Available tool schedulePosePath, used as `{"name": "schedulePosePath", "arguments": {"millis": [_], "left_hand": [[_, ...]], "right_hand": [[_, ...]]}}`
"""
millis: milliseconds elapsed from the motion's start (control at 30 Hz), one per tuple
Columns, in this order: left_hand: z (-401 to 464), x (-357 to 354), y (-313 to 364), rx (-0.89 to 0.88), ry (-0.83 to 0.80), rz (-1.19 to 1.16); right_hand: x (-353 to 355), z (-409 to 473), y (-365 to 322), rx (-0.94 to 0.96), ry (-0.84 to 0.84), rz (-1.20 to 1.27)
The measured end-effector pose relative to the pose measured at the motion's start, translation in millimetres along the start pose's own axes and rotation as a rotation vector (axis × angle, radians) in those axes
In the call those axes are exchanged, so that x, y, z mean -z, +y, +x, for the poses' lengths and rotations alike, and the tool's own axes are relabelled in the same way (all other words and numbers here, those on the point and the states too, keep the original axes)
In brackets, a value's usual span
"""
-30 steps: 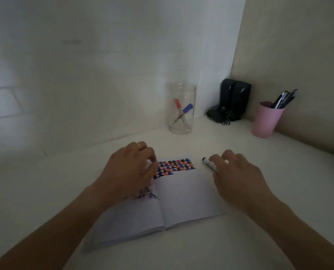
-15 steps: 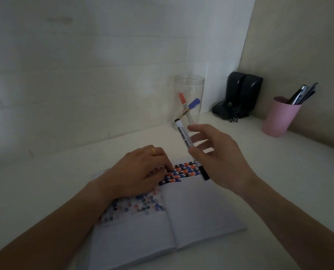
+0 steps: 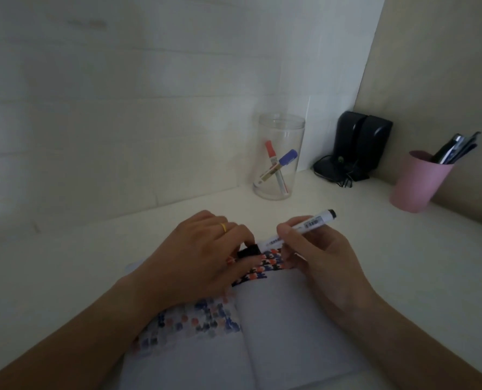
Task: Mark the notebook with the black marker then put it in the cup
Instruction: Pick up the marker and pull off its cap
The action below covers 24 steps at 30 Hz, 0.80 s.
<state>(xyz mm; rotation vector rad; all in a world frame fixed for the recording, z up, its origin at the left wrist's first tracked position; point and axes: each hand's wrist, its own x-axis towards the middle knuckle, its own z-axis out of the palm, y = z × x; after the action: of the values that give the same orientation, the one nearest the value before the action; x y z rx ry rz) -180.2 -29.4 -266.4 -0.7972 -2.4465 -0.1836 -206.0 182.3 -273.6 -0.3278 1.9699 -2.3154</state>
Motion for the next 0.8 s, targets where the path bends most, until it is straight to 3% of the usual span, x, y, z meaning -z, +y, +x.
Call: {"name": "schedulePosePath", "arguments": {"millis": [133, 367, 667, 733, 800], "left_hand": [[3, -1, 1, -0.024, 0.062, 0.011], [3, 6, 7, 0.02, 0.006, 0.008], [5, 8, 20, 0.036, -0.093, -0.21], [3, 11, 19, 0.04, -0.067, -0.206], [0, 19, 10, 0.155, 0.043, -0.301]], "right_hand": [[-4, -3, -3, 0.027, -0.028, 0.053], [-3, -4, -4, 0.057, -0.076, 0.14], [-6, -7, -9, 0.144, -0.138, 0.131], [1, -6, -16, 0.146, -0.105, 0.14], [19, -1, -26, 0.135, 0.003, 0.204]]}}
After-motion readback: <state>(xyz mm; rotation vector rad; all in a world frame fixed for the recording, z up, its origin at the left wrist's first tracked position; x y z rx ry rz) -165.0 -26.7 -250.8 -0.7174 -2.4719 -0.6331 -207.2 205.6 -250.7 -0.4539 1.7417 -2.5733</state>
